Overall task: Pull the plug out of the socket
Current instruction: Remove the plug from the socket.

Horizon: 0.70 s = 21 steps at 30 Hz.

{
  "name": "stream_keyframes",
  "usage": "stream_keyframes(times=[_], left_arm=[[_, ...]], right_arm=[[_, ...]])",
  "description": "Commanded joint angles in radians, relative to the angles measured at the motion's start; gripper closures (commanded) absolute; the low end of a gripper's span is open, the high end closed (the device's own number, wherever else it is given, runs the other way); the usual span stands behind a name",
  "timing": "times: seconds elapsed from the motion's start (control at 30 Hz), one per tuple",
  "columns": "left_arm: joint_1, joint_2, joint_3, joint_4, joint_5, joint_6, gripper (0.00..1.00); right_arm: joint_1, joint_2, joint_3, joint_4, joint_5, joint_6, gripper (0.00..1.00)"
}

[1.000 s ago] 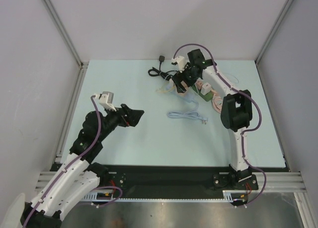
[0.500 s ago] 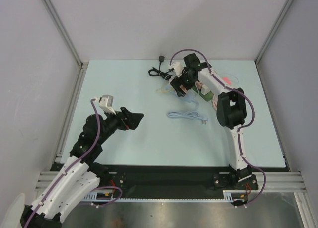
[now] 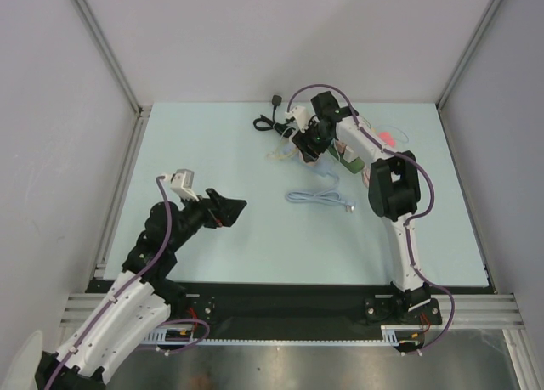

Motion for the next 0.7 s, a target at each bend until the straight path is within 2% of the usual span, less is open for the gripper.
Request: stream_keyframes(times=[0.0,0.17,0.3,0.5,0.67], left_arm=[[0.009,0.01,-0.021,0.075,0.033,-0.066,0.0],[0.009,0.05,-0.049,0.157,0.052,-0.11,0.0],[0.027,0.143,-0.061,0.23,0.058,-0.17,0.01],[0.056,0.326,-0.082,0.401,0.135,-0.256,0.0],[0.061,0.439,-0.076,0.51,0.196,-0.279,0.01]], right_arm=[[0.009,-0.076,-0.003,0.001,-0.117,0.039,1.0],[0.006,-0.217,-0.092,0.004,-0.301,0.114,1.0],[0.023,-0.339,-0.288,0.086,-0.402,0.161,1.0],[0.047,-0.472,-0.429,0.107,-0.459,0.148,1.0],[0.073,-0.505,-0.52,0.082,-0.422,0.088,1.0]])
